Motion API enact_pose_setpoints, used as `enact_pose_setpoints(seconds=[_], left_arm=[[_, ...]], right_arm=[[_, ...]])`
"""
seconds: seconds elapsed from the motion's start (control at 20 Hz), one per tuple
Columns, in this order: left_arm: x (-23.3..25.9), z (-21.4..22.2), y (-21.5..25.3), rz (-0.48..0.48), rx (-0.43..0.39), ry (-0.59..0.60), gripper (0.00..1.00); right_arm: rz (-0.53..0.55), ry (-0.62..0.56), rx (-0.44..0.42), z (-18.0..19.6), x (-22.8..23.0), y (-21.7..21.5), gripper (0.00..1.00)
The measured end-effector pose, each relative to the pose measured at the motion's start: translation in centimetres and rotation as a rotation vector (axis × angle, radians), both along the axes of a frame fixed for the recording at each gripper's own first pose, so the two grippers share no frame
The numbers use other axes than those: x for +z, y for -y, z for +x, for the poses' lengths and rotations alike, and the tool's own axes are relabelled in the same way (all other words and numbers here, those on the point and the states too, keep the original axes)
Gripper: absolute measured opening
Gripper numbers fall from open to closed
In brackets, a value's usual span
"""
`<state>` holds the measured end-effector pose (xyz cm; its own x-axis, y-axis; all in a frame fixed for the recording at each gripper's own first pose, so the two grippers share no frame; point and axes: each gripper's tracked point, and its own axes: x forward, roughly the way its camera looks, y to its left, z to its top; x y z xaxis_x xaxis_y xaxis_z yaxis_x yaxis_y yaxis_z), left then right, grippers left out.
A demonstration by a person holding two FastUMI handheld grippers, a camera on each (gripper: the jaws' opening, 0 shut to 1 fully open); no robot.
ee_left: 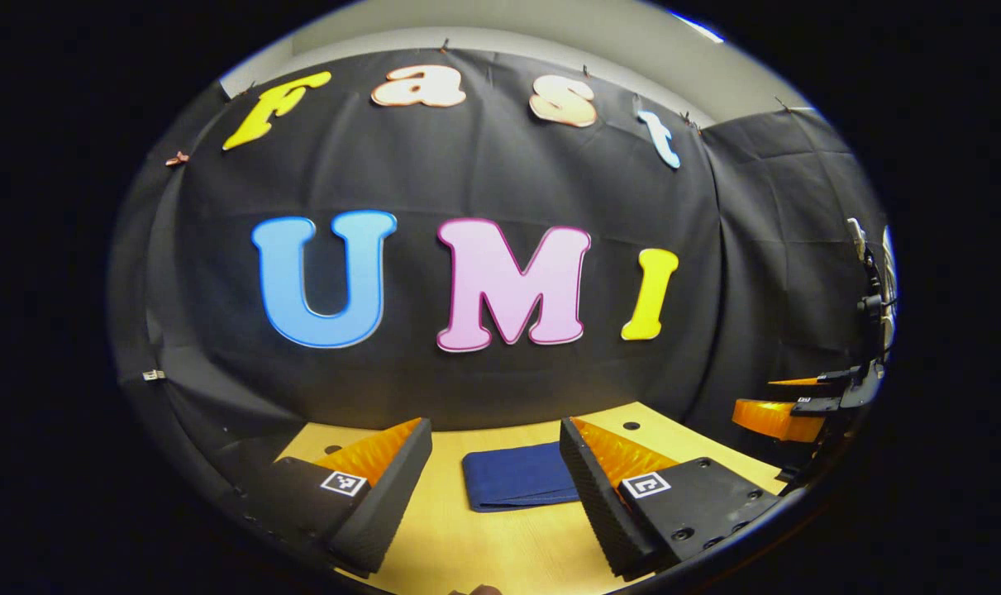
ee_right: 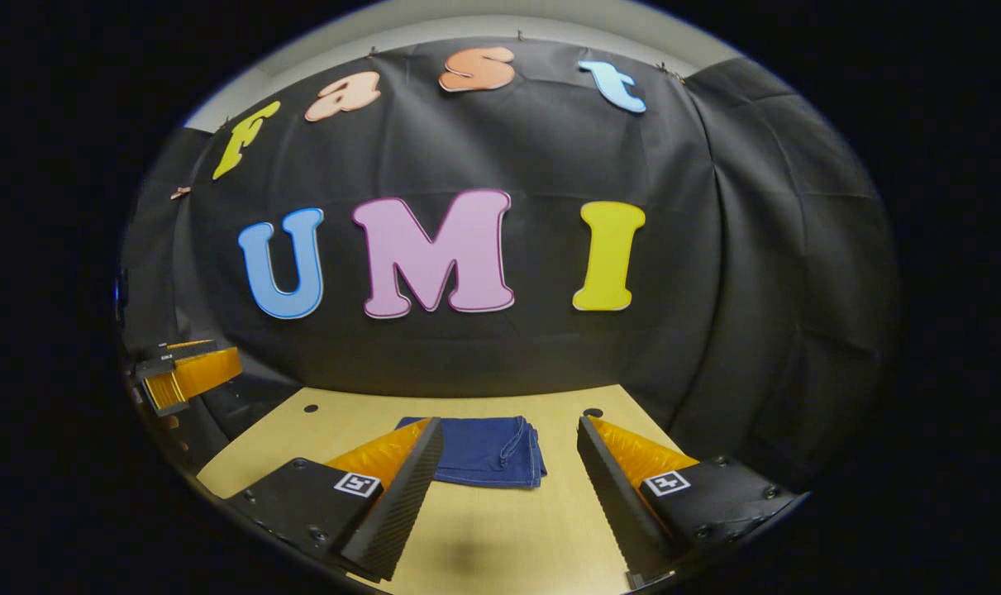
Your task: Grasp the waist and the cuffs of the jeans and fold them to make the two legs overlap; first hold the waist and fold one-third of the jeans toward the cuffs, then hold the cuffs and fold the remaining one-third in the same direction to finish folding.
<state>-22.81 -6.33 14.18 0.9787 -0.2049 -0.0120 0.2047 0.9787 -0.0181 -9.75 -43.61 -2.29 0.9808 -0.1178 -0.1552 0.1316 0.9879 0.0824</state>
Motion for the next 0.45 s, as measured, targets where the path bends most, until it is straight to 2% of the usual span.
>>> enact_pose_setpoints(seconds=[0.1, 0.15, 0.25, 0.45], left_arm=[[0.1, -2.2, -1.5, -0.009, 0.018, -0.006, 0.96], [0.0, -3.2, -2.2, -0.015, 0.026, -0.014, 1.00], [-0.3, -4.4, -2.8, -0.030, 0.040, -0.026, 0.96], [-0.4, -7.8, -4.2, -0.035, 0.085, 0.035, 0.97]], right_arm=[[-0.012, 0.001, -0.001, -2.4, 0.7, -1.5, 0.99], [-0.006, 0.002, 0.000, -3.5, 1.1, -2.1, 0.99], [0.003, 0.012, 0.003, -5.2, 1.6, -2.7, 0.99], [0.035, 0.067, 0.014, -6.9, 2.1, -2.6, 0.99]])
